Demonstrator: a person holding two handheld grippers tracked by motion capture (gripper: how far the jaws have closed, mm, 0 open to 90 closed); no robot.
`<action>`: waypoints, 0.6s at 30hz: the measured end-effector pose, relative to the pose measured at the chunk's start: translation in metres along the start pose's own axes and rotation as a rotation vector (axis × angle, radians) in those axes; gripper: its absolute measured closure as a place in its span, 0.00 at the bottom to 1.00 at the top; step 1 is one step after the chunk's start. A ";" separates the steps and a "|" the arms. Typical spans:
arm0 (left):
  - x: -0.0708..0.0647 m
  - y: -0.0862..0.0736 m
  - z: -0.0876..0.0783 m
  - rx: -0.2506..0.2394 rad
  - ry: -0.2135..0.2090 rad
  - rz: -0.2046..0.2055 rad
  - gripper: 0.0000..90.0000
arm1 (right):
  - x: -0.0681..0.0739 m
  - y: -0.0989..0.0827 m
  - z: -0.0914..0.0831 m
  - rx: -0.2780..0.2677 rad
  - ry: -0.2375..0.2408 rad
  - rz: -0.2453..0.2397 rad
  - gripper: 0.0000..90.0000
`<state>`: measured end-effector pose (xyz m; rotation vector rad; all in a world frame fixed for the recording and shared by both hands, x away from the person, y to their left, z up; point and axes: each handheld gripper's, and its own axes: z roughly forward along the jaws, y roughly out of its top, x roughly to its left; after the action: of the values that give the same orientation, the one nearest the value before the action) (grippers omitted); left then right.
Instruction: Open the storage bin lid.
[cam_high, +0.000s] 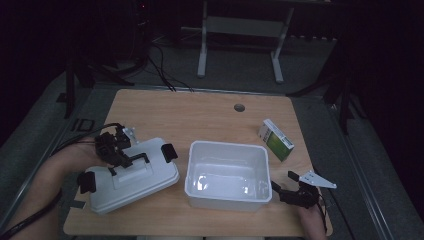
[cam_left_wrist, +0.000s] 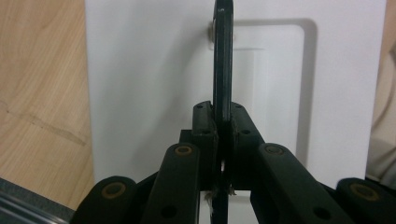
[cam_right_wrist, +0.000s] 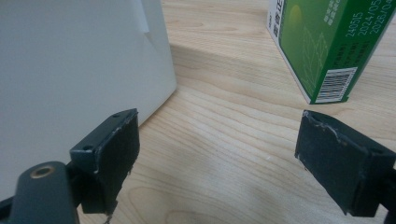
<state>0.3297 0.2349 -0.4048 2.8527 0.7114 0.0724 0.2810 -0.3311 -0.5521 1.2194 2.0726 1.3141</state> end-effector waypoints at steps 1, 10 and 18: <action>0.001 -0.001 0.003 0.006 -0.002 -0.001 0.93 | 0.000 0.000 0.000 0.000 -0.001 -0.002 0.15; 0.007 -0.006 0.028 0.000 -0.009 -0.035 0.93 | 0.000 0.000 0.000 -0.001 0.000 -0.001 0.15; 0.011 -0.013 0.048 -0.020 -0.002 -0.059 0.93 | 0.000 0.000 0.000 0.001 0.001 -0.002 0.15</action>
<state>0.3382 0.2425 -0.4546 2.8103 0.7900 0.0666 0.2812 -0.3309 -0.5525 1.2170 2.0748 1.3138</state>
